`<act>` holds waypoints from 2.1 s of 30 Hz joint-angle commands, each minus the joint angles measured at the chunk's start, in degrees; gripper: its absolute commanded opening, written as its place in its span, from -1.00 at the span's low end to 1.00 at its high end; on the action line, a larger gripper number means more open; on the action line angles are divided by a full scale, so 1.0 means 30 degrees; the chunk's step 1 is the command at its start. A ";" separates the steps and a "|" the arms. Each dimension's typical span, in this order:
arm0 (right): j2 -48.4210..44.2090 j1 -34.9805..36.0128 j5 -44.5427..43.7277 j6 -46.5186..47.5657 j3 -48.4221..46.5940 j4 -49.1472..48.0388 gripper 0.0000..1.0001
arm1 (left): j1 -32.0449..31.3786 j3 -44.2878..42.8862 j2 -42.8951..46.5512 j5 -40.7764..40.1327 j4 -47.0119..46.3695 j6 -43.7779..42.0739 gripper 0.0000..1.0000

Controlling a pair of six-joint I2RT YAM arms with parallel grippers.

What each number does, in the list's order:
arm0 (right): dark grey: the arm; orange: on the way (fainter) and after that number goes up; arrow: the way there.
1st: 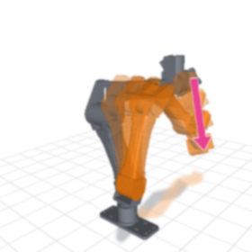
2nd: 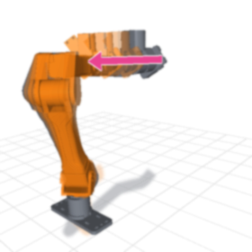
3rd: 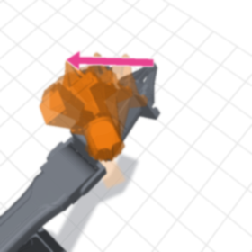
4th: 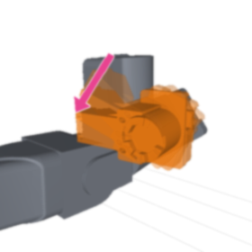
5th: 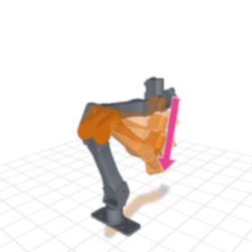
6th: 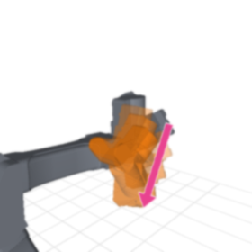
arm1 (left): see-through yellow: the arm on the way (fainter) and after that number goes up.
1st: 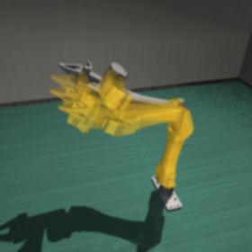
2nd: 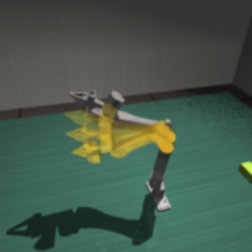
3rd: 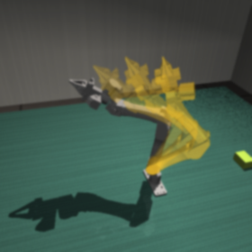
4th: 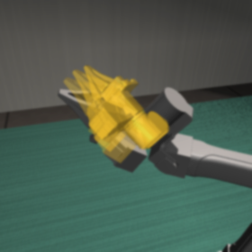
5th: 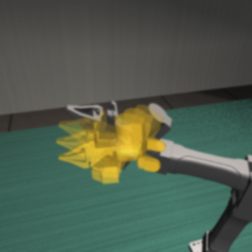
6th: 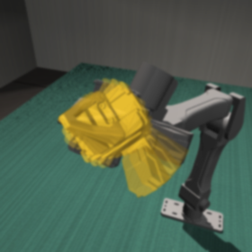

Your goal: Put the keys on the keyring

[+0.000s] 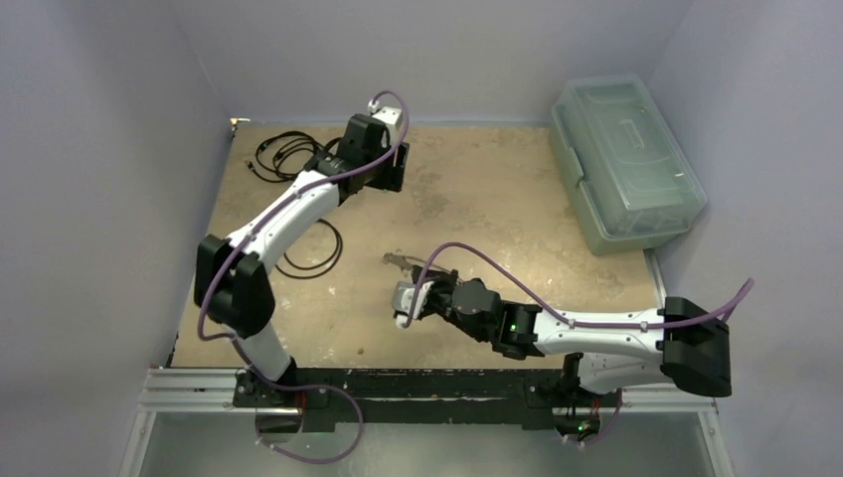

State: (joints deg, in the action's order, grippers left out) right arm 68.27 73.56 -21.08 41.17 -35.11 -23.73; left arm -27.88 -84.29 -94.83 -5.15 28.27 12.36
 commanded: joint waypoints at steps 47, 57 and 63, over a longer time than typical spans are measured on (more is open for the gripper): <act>-0.1126 -0.3866 -0.2036 -0.5128 -0.1394 -0.0148 -1.00 | 0.4132 -1.5928 -1.6450 0.7343 0.2611 -0.4523 -0.32; -0.0904 -0.3866 -0.1791 -0.5252 -0.1488 -0.0062 -1.00 | 0.4281 -1.5846 -1.6781 0.7211 0.2909 -0.4685 -0.41; -0.0896 -0.3866 -0.1747 -0.5338 -0.1525 0.0099 -1.00 | 0.4283 -1.5584 -1.6932 0.7523 0.2743 -0.4525 -0.43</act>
State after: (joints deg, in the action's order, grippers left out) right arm 65.63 62.19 -27.18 25.96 -36.42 -21.23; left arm -15.44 -130.17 -144.88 15.55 37.34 -2.02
